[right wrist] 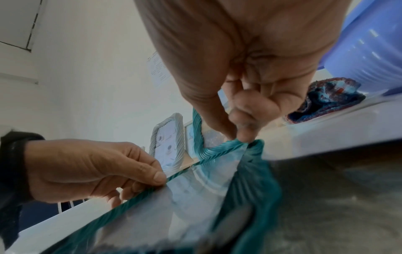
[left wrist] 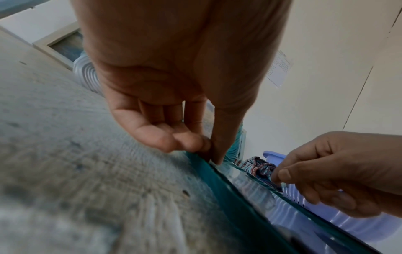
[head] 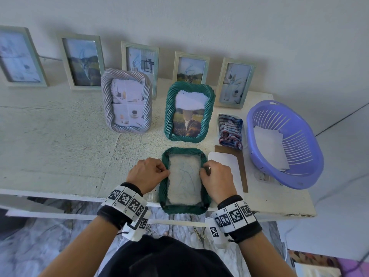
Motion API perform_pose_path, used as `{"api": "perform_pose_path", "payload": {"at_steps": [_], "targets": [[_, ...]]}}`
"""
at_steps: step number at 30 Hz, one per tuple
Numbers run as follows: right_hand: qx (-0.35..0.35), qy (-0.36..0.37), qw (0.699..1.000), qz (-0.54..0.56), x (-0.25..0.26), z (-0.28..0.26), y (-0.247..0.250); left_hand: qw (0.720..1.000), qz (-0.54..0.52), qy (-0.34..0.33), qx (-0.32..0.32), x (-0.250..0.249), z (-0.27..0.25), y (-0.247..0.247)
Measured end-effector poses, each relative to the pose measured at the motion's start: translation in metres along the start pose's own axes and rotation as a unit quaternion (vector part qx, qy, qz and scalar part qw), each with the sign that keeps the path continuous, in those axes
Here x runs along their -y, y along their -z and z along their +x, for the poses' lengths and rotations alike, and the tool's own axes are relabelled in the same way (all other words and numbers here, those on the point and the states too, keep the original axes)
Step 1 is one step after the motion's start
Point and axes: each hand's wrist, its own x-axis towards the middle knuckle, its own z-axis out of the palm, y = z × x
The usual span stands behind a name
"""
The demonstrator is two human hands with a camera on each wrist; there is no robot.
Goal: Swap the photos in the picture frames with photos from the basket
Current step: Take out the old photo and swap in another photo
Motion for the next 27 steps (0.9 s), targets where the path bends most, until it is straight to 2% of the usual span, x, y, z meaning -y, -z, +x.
{"api": "perform_pose_path", "payload": {"at_steps": [3, 5, 8, 10, 17, 19, 23, 27], "targets": [[-0.057, 0.009, 0.998, -0.011, -0.01, 0.0, 0.01, 1.0, -0.006, -0.007, 0.001, 0.003, 0.0, 0.0], [-0.092, -0.015, 0.995, -0.047, -0.022, -0.001, 0.019, 1.0, -0.009, -0.012, 0.0, 0.004, -0.001, -0.001], [-0.054, -0.11, 0.984, -0.128, -0.041, -0.002, 0.029, 1.0, -0.018, -0.018, -0.006, 0.005, -0.003, -0.001], [-0.019, -0.149, 0.976, -0.155, -0.049, -0.003, 0.031, 0.999, -0.024, -0.025, -0.005, 0.005, -0.005, 0.0], [0.005, -0.18, 0.978, -0.106, -0.057, -0.005, 0.027, 0.998, -0.052, -0.043, 0.011, 0.009, -0.01, 0.0], [0.002, -0.187, 0.98, -0.073, -0.06, -0.002, 0.028, 0.997, -0.056, -0.042, 0.012, 0.01, -0.01, 0.0], [-0.057, -0.176, 0.981, 0.064, -0.07, 0.003, 0.035, 0.997, -0.061, -0.038, 0.009, 0.011, -0.011, -0.001], [-0.083, -0.17, 0.948, 0.255, -0.079, 0.005, 0.043, 0.997, -0.067, -0.037, 0.005, 0.011, -0.012, -0.001]]}}
